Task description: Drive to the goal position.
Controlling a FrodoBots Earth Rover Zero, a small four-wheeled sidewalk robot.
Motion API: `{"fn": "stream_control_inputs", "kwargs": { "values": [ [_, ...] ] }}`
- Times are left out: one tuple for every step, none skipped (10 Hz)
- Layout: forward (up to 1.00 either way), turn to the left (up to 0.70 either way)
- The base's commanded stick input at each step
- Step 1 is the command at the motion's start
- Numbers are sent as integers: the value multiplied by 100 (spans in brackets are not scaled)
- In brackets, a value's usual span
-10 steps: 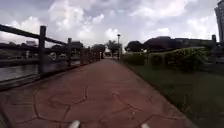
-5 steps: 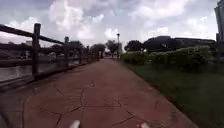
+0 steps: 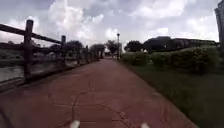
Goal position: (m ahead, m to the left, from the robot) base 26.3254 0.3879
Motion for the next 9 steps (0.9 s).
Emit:
{"fn": "stream_control_inputs", "kwargs": {
  "values": [
    [70,0],
    [70,0],
    [70,0],
    [70,0],
    [70,0],
    [70,0],
    [70,0],
    [70,0],
    [70,0]
  ]
}}
